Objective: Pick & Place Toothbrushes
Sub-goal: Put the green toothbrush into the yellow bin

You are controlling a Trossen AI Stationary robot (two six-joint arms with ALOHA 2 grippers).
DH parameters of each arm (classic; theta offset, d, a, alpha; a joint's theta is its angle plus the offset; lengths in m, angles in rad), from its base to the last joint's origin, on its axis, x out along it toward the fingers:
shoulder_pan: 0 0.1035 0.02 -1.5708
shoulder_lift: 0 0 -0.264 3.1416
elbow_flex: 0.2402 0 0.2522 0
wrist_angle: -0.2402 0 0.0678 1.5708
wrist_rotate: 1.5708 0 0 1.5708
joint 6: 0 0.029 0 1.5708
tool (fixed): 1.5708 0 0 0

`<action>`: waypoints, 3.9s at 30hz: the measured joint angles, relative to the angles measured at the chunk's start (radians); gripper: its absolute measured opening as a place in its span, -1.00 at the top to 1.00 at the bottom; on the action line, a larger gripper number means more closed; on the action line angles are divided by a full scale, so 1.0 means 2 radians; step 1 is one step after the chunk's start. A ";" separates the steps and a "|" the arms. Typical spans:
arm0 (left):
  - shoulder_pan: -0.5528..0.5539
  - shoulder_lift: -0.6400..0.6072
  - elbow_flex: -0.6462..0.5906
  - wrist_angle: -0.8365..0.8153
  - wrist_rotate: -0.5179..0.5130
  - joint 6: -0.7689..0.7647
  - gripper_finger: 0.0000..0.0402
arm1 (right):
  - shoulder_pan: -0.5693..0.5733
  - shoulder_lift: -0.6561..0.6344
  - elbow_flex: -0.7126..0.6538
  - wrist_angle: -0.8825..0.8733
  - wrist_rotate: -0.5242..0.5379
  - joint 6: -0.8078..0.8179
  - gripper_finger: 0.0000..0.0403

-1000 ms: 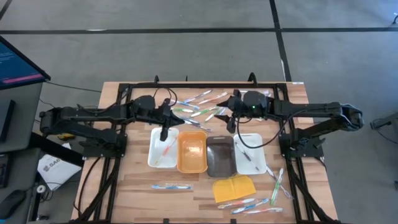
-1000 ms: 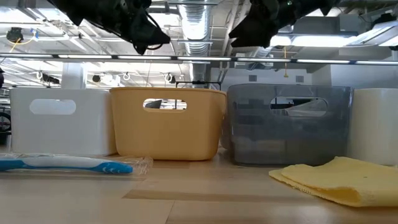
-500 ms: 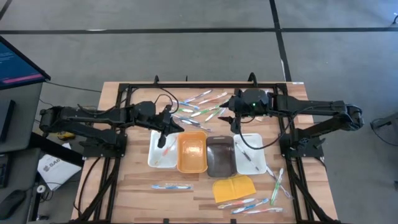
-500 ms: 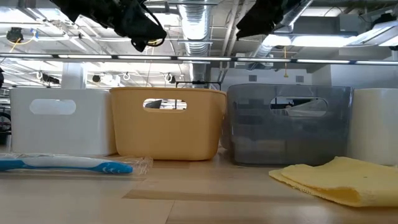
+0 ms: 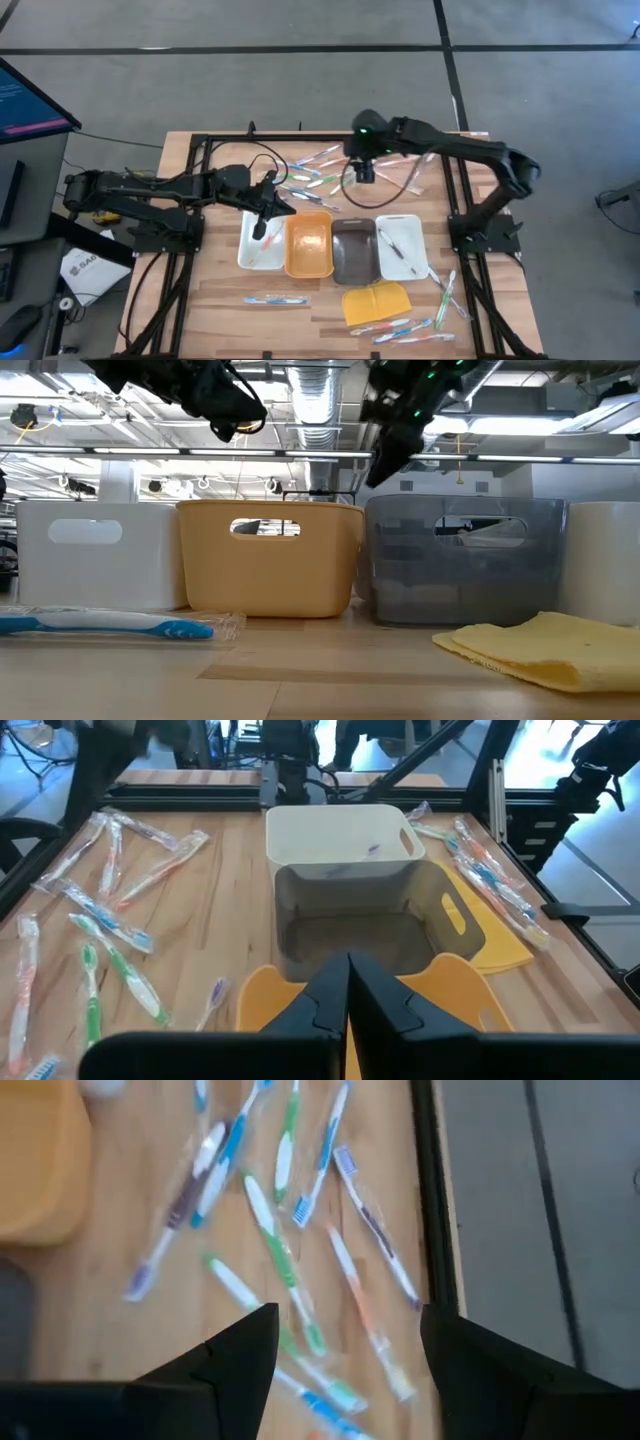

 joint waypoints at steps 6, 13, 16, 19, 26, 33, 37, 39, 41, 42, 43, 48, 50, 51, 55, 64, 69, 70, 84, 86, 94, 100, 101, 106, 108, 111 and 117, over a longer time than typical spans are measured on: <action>0.000 0.000 -0.004 0.000 0.000 0.001 0.99 | -0.006 0.095 0.052 -0.014 0.001 -0.071 -0.17; 0.003 0.000 -0.018 -0.001 0.000 0.004 0.99 | -0.027 0.171 0.084 -0.018 -0.025 -0.087 0.00; 0.003 0.000 -0.019 0.000 0.000 0.005 0.99 | -0.033 0.198 0.100 -0.038 -0.039 -0.091 0.09; 0.003 0.000 -0.019 0.001 0.000 0.011 0.99 | -0.034 0.220 0.114 -0.051 -0.049 -0.095 0.17; 0.003 0.000 -0.019 0.001 0.000 0.015 0.99 | -0.031 0.239 0.116 -0.054 -0.066 -0.103 0.29; 0.003 0.000 -0.019 0.001 0.000 0.015 0.99 | -0.032 0.237 0.117 -0.039 -0.076 -0.107 0.34; 0.003 0.000 -0.019 0.003 0.000 0.015 0.99 | -0.031 0.237 0.117 -0.039 -0.077 -0.104 0.31; 0.003 0.000 -0.019 0.004 0.000 0.014 0.99 | -0.031 0.237 0.117 -0.039 -0.078 -0.103 0.29; 0.003 0.000 -0.019 0.004 0.000 0.014 0.99 | -0.031 0.237 0.115 -0.037 -0.088 -0.093 0.27; 0.003 0.000 -0.019 0.004 0.000 0.013 0.99 | -0.031 0.240 0.114 -0.037 -0.096 -0.091 0.26; 0.003 0.000 -0.019 0.004 0.000 0.013 0.99 | -0.028 0.245 0.115 -0.035 -0.097 -0.089 0.25; 0.003 0.000 -0.019 0.004 0.000 0.013 0.99 | -0.024 0.251 0.115 -0.031 -0.097 -0.085 0.22; 0.003 0.000 -0.019 0.004 0.000 0.014 0.99 | -0.025 0.251 0.114 -0.031 -0.096 -0.086 0.21; 0.003 0.000 -0.019 0.004 0.000 0.014 0.99 | -0.025 0.252 0.113 -0.031 -0.095 -0.087 0.21; 0.003 0.000 -0.019 0.004 0.000 0.014 0.99 | -0.030 0.252 0.114 -0.040 -0.085 -0.091 0.21; 0.003 0.000 -0.019 0.004 0.000 0.013 0.99 | -0.031 0.252 0.114 -0.065 -0.083 -0.091 0.20; 0.003 0.000 -0.019 0.004 0.000 0.013 0.99 | -0.042 0.259 0.114 -0.091 -0.084 -0.095 0.20; 0.003 0.000 -0.019 0.004 0.000 0.013 0.99 | -0.046 0.262 0.113 -0.097 -0.084 -0.095 0.20; 0.003 0.000 -0.019 0.004 0.000 0.013 0.99 | -0.070 0.282 0.114 -0.100 -0.079 -0.096 0.19; 0.003 0.000 -0.019 0.004 0.000 0.013 0.99 | -0.070 0.281 0.114 -0.102 -0.075 -0.097 0.20; 0.003 0.000 -0.019 0.004 0.000 0.013 0.99 | -0.057 0.281 0.114 -0.105 -0.074 -0.099 0.23; 0.003 0.000 -0.019 0.004 0.000 0.013 0.99 | -0.050 0.282 0.120 -0.108 -0.074 -0.100 0.22; 0.003 0.000 -0.019 0.004 0.000 0.013 0.99 | -0.050 0.282 0.123 -0.108 -0.074 -0.100 0.22; 0.003 0.000 -0.019 0.004 0.000 0.013 0.99 | -0.050 0.282 0.142 -0.115 -0.074 -0.100 0.25; 0.003 0.000 -0.019 0.004 0.000 0.013 0.99 | -0.050 0.282 0.147 -0.116 -0.074 -0.100 0.29; 0.003 0.000 -0.019 0.004 0.000 0.013 0.99 | -0.050 0.282 0.149 -0.120 -0.074 -0.100 0.35; 0.003 0.000 -0.019 0.004 0.000 0.014 0.99 | -0.047 0.282 0.149 -0.122 -0.074 -0.108 0.42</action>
